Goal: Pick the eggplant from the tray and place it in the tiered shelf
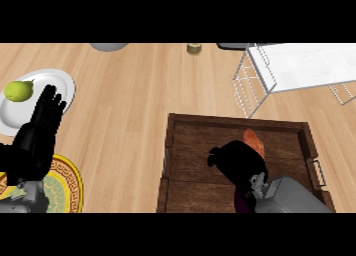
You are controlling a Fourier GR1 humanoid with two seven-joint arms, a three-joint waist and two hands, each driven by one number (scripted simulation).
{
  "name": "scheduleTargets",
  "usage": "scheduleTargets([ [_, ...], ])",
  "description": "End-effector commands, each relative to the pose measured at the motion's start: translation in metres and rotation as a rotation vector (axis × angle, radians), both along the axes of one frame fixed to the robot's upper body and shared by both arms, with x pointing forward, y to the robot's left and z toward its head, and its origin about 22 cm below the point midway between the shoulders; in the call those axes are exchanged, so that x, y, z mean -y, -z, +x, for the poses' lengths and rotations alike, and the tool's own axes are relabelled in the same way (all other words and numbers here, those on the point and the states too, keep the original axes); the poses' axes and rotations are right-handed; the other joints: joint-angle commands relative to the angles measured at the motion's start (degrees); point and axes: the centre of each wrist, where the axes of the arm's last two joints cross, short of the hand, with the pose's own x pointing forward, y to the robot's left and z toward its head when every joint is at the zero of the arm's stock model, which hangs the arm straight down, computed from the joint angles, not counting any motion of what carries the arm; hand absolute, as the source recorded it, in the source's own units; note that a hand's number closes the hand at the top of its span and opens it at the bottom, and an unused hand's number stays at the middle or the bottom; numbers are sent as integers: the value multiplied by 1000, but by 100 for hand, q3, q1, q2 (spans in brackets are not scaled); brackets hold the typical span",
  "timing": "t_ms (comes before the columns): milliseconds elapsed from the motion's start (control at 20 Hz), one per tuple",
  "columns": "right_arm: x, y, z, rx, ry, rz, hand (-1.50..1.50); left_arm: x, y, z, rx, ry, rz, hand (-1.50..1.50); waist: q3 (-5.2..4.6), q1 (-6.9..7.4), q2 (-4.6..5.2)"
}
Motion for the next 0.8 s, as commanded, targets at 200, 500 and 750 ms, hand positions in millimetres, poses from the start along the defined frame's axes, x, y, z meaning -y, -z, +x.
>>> scheduleTargets([
  [200,0,23,-8,93,-122,-5,150,-9,-1,11,9,-2,4,0,69,2,72],
  [500,87,17,8,227,250,65,150,-6,4,-1,-2,-31,5,0,80,-168,63],
  [750,140,15,7,294,467,206,150,-2,14,-2,9,-31,-4,0,71,-101,75],
])
